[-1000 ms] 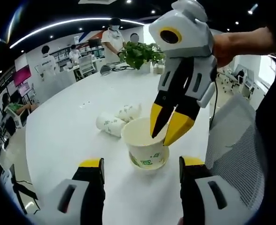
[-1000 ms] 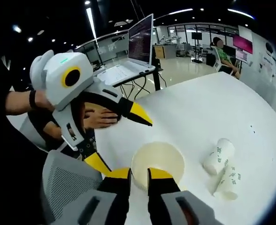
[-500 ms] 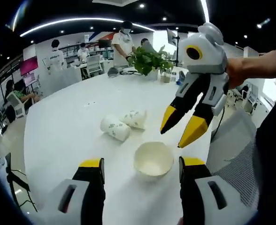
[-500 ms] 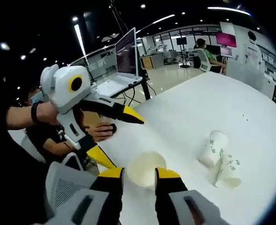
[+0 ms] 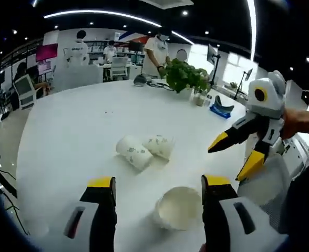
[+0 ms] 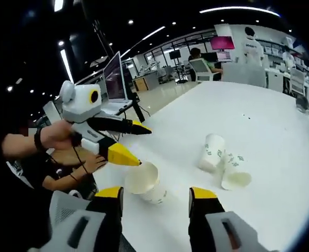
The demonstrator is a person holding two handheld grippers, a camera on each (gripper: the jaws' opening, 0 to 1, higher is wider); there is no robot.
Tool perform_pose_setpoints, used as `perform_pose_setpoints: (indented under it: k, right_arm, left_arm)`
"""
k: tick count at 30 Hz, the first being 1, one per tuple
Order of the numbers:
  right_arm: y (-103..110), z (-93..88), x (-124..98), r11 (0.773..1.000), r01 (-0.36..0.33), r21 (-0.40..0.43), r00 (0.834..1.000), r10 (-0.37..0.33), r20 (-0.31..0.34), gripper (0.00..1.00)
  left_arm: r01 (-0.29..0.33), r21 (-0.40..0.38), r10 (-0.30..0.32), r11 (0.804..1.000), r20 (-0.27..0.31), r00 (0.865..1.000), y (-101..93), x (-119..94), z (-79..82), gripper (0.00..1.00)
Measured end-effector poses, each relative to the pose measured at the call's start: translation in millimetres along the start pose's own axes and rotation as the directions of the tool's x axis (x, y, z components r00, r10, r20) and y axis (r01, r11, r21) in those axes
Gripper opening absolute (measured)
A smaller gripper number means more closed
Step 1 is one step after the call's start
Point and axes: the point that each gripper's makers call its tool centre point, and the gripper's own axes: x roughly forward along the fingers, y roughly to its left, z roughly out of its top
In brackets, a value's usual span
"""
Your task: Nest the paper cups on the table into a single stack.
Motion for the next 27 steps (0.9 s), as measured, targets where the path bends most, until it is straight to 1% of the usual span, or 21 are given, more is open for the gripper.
perform_pose_setpoints:
  k: [2,3,4,5,6,7,8,9,11,12,16,18,19,20,21,22,24,27]
  right_arm:
    - [-3,-1.4,-5,1.000,0.009,0.008,1.000,-0.009,0.013,0.53]
    - [-4,-4.5,-9,1.000,0.018,0.019,1.000,-0.019,0.023,0.54]
    - [-5,-6.0,-10,0.999,0.022,0.027,0.999,-0.023,0.026,0.54]
    - [-6,-8.7,-13,0.999,0.027,0.041,0.999,-0.028,0.031,0.54]
    - [-6,-10.2,-15,0.998,0.031,0.047,0.999,-0.032,0.034,0.54]
    - [-7,-12.2,-17,0.998,0.035,0.053,0.999,-0.037,0.035,0.54]
    - [-8,-16.2,-19,0.997,0.041,0.060,0.998,-0.044,0.035,0.54]
    - [-9,-18.7,-21,0.997,0.046,0.067,0.998,-0.048,0.035,0.54]
    - [-13,-22.3,-27,0.995,0.056,0.083,0.997,-0.059,0.039,0.54]
    - [-14,-25.0,-27,0.994,0.061,0.091,0.997,-0.065,0.040,0.54]
    - [-15,-30.7,-33,0.991,0.074,0.114,0.996,-0.080,0.048,0.54]
    - [-16,-32.7,-36,0.989,0.080,0.122,0.995,-0.087,0.052,0.54]
    - [-17,-34.4,-38,0.988,0.087,0.129,0.994,-0.094,0.055,0.54]
    - [-18,-35.7,-39,0.987,0.090,0.135,0.994,-0.098,0.056,0.54]
    - [-19,-37.0,-40,0.985,0.094,0.144,0.993,-0.103,0.060,0.54]
    - [-19,-38.5,-41,0.983,0.096,0.154,0.992,-0.107,0.065,0.54]
    - [-19,-41.1,-42,0.982,0.099,0.162,0.992,-0.110,0.066,0.54]
    - [-18,-45.0,-44,0.980,0.103,0.173,0.991,-0.116,0.065,0.54]
  left_arm:
    - [-0.011,-0.047,0.010,0.999,-0.010,1.000,3.8,6,-1.0,0.64]
    - [-0.033,-0.088,0.031,0.996,-0.028,0.999,6.7,8,-4.2,0.64]
    - [-0.039,-0.106,0.036,0.994,-0.036,0.999,8.0,10,-4.6,0.64]
    - [-0.034,-0.121,0.031,0.992,-0.029,0.999,4.7,13,-0.7,0.65]
    - [-0.030,-0.126,0.026,0.992,-0.030,0.999,3.3,15,0.3,0.65]
    - [-0.030,-0.139,0.025,0.990,-0.040,0.999,5.3,23,3.6,0.65]
    - [-0.038,-0.138,0.032,0.990,-0.046,0.998,8.9,30,7.1,0.65]
    - [-0.041,-0.138,0.035,0.990,-0.049,0.998,9.6,32,7.6,0.65]
    - [-0.066,-0.153,0.054,0.986,-0.078,0.995,12.7,41,7.2,0.64]
    - [-0.079,-0.177,0.063,0.981,-0.097,0.993,14.9,45,5.4,0.64]
    - [-0.104,-0.249,0.075,0.963,-0.122,0.990,28.1,64,4.8,0.64]
    - [-0.107,-0.272,0.075,0.956,-0.126,0.989,31.7,71,5.2,0.63]
    - [-0.102,-0.299,0.070,0.949,-0.117,0.991,32.8,76,7.6,0.63]
    - [-0.094,-0.337,0.064,0.937,-0.098,0.993,33.3,82,11.6,0.63]
    - [-0.094,-0.353,0.063,0.931,-0.099,0.993,35.9,86,11.8,0.63]
    - [-0.104,-0.363,0.071,0.926,-0.105,0.992,39.7,91,12.0,0.63]
    - [-0.115,-0.375,0.076,0.920,-0.117,0.990,37.3,94,11.1,0.63]
    - [-0.143,-0.371,0.092,0.918,-0.151,0.984,37.3,103,10.0,0.63]
